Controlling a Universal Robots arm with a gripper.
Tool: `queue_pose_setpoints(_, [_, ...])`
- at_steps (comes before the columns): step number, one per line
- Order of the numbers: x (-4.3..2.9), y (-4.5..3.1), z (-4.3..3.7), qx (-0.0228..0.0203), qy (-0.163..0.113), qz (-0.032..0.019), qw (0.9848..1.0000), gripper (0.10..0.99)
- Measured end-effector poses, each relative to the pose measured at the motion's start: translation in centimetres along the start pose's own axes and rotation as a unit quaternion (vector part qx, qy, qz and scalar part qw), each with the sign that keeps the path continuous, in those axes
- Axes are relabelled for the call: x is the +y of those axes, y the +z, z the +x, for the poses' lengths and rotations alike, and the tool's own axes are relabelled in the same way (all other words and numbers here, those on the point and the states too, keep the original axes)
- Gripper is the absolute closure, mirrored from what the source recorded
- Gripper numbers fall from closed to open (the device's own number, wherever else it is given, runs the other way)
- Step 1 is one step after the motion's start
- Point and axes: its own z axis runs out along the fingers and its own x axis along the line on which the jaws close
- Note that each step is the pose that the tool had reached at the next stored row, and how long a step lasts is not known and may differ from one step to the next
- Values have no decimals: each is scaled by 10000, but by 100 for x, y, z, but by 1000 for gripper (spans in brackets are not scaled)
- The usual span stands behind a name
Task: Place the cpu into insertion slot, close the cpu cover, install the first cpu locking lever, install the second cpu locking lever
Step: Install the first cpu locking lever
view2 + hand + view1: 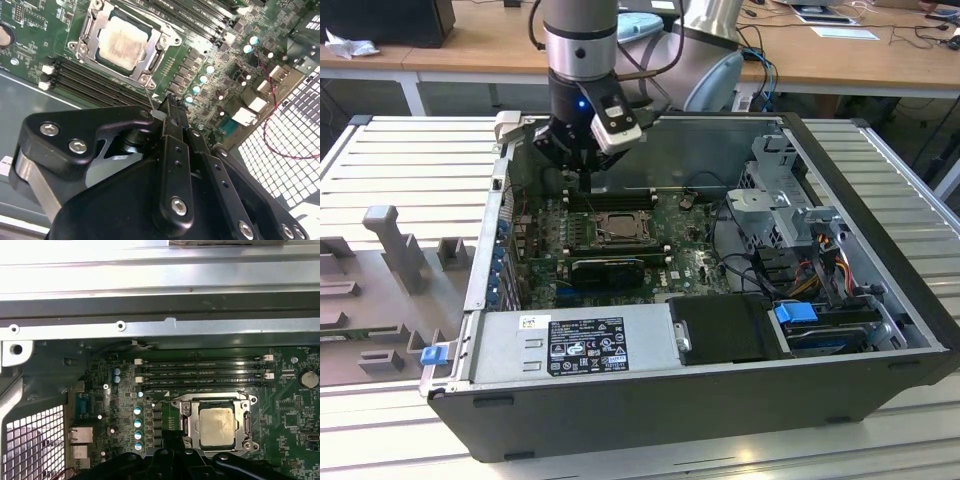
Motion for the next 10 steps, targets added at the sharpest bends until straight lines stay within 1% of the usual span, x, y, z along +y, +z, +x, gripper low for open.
queue_pose_setpoints(1, [-1, 1, 40, 0, -1, 0, 10000, 980])
queue_pose_setpoints(2, [-2, 4, 61, 0, -2, -1, 10000, 980])
queue_pose_setpoints(5, [1, 8, 101, 0, -2, -2, 10000, 980])
queue_pose_setpoints(10, [5, 22, 135, 0, -2, -2, 10000, 980])
